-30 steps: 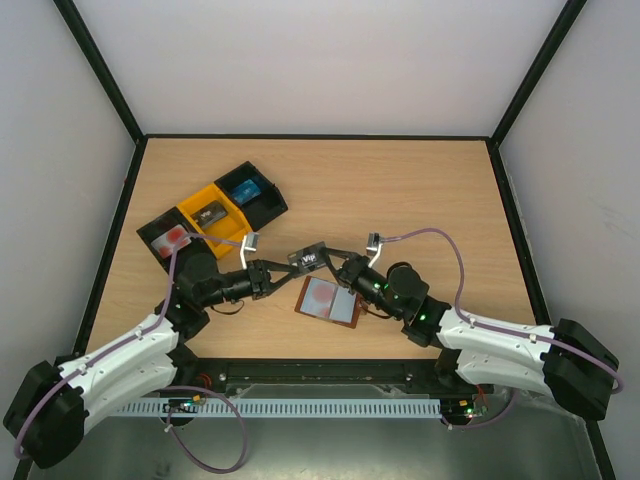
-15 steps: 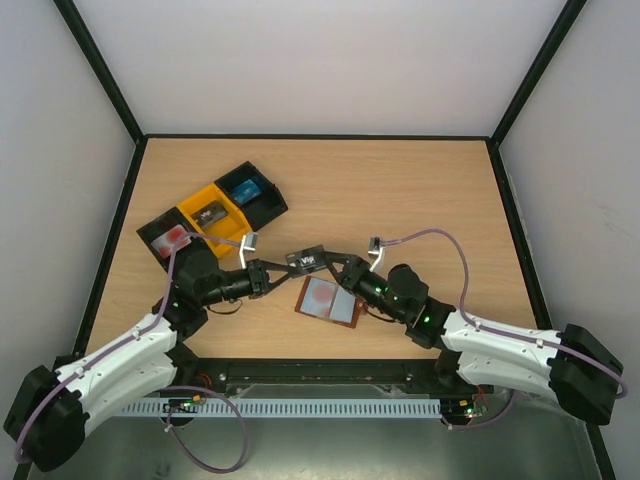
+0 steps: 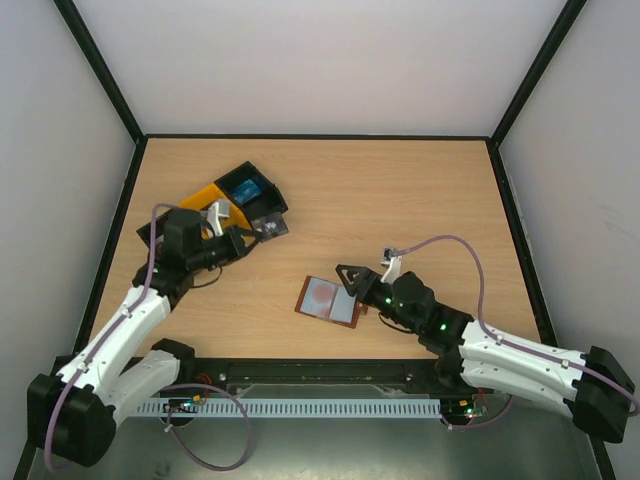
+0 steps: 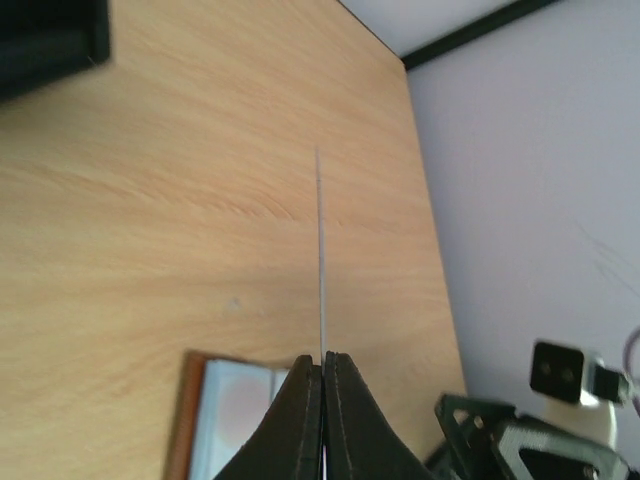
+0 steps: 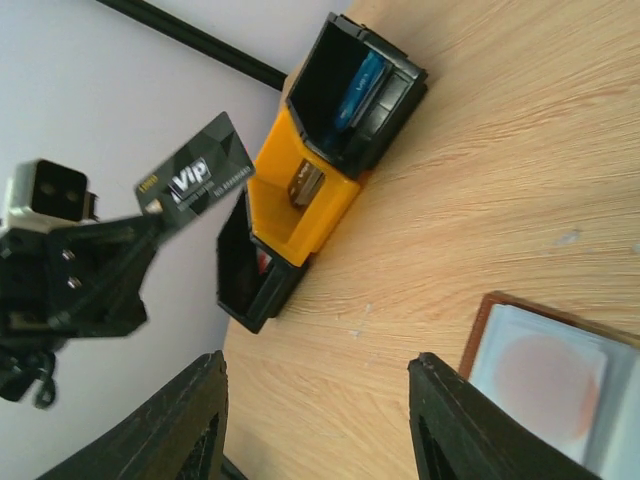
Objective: Take the credit cards out of the card holder
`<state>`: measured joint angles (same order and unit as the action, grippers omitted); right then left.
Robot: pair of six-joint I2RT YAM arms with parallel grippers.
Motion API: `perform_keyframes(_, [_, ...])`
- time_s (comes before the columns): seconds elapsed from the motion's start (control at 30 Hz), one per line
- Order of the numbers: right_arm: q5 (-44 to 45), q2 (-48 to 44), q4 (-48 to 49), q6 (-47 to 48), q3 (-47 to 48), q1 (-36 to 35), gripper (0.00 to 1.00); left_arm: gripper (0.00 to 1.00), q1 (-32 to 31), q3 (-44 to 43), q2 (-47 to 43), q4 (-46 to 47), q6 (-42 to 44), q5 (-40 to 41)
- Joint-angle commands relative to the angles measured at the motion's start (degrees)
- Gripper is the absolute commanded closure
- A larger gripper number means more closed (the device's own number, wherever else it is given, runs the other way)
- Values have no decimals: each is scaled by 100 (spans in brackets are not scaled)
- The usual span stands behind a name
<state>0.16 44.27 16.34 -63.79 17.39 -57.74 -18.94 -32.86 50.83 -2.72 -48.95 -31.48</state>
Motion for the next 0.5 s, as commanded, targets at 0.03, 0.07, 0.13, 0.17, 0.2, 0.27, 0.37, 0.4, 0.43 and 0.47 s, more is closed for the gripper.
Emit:
perform_keyframes(0.03, [381,-338,-697,294,-111,-20,51,97,789,-846,326,-1604,1301,89])
perform_keyframes(0.07, [395,-373,-757,301,-119,-19,51,97,985,-937,388,-1736,1418,48])
perform_keyframes(0.13, [370,-428,-817,312,-142,-19,51,97,1378,-1107,568,-2026,1676,37])
perform_keyframes(0.17, [348,-447,-840,326,-154,-21,51,97,1628,-1189,701,-2139,1806,26])
perform_keyframes(0.2, [325,-460,-842,331,-183,-23,51,97,1816,-1286,822,-2227,1917,6])
perform_keyframes(0.27, [284,-472,-799,315,-225,-19,51,97,2136,-1367,1012,-2366,2082,28])
perform_keyframes(0.37, [194,-432,-800,350,-182,-23,51,97,2372,-1464,1161,-2450,2203,458])
perform_keyframes(0.4, [186,-414,-844,383,-143,-19,51,97,2433,-1487,1214,-2430,2225,590])
perform_keyframes(0.43, [184,-411,-893,411,-109,-19,51,97,2517,-1517,1282,-2416,2242,618])
perform_keyframes(0.47, [192,-411,-929,443,-90,-18,51,97,2610,-1559,1380,-2395,2265,587])
